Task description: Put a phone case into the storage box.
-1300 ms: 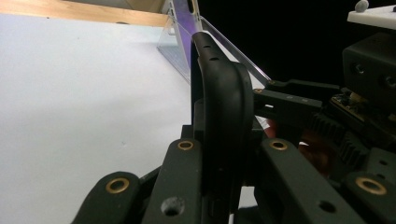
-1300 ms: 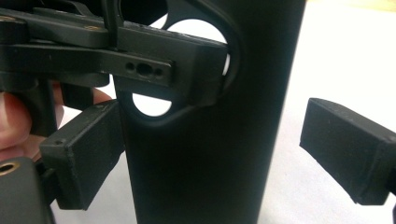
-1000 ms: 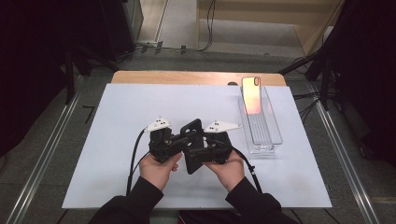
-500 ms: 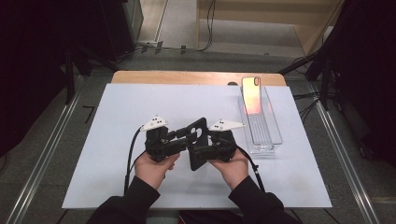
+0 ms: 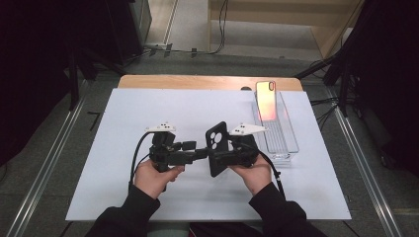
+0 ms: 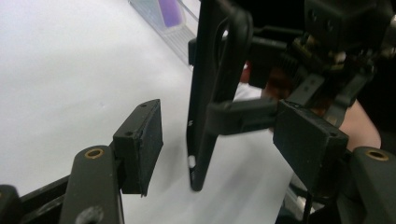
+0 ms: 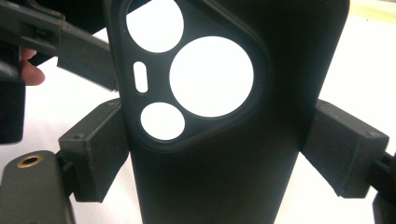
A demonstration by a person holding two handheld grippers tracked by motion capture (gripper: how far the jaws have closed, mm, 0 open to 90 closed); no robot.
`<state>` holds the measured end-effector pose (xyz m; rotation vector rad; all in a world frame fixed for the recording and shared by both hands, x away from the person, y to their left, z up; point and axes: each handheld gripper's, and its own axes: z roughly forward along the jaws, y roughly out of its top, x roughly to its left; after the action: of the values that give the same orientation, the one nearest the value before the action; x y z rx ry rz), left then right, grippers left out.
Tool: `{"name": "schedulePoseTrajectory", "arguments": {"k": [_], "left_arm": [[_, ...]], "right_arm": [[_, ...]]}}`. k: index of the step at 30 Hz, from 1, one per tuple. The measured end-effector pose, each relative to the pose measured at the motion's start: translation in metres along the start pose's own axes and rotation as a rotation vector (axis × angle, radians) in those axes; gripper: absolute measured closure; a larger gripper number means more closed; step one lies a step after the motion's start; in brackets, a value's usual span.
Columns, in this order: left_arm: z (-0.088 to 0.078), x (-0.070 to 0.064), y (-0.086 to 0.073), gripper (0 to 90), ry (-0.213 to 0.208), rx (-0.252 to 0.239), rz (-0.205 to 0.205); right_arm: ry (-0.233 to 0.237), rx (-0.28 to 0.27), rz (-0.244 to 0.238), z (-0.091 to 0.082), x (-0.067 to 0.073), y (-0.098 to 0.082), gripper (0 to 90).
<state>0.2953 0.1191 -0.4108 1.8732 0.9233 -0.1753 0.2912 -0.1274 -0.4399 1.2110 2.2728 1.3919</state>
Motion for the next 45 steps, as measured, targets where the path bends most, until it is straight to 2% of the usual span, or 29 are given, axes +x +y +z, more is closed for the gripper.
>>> {"name": "schedulePoseTrajectory", "arguments": {"k": [4,6,10,13,18,27,30,36,41,45], "left_arm": [[-0.006,0.004,0.0,33.0,-0.024,0.027,0.017],[-0.009,0.006,-0.001,33.0,-0.038,0.045,0.045],[-0.013,0.008,-0.007,34.7,-0.039,0.091,0.152],[-0.014,0.01,-0.012,34.7,-0.043,0.131,0.207],[-0.014,0.016,-0.019,34.5,-0.097,0.172,0.216],[-0.018,0.023,-0.031,32.7,-0.086,0.219,0.254],[-0.02,0.024,-0.038,32.8,-0.069,0.244,0.285],[-0.03,0.036,-0.049,32.7,-0.024,0.261,0.241],[-0.039,0.042,-0.055,32.7,0.015,0.256,0.215],[-0.045,0.045,-0.058,32.7,0.047,0.239,0.177]], "right_arm": [[0.016,-0.001,-0.004,-0.005,-0.006,0.001,11.7],[0.026,0.001,0.002,-0.007,-0.008,0.001,11.7],[0.05,0.007,-0.012,-0.011,-0.012,0.003,11.7],[0.072,0.02,-0.032,-0.013,-0.012,0.003,11.7],[0.094,0.05,-0.052,-0.016,-0.013,0.003,11.7],[0.109,0.071,-0.061,-0.022,-0.016,0.002,11.7],[0.112,0.07,-0.063,-0.025,-0.017,0.003,11.7],[0.105,0.066,-0.061,-0.032,-0.02,0.006,11.7],[0.092,0.057,-0.045,-0.039,-0.024,0.009,11.7],[0.079,0.054,-0.026,-0.045,-0.026,0.012,11.7]]}}
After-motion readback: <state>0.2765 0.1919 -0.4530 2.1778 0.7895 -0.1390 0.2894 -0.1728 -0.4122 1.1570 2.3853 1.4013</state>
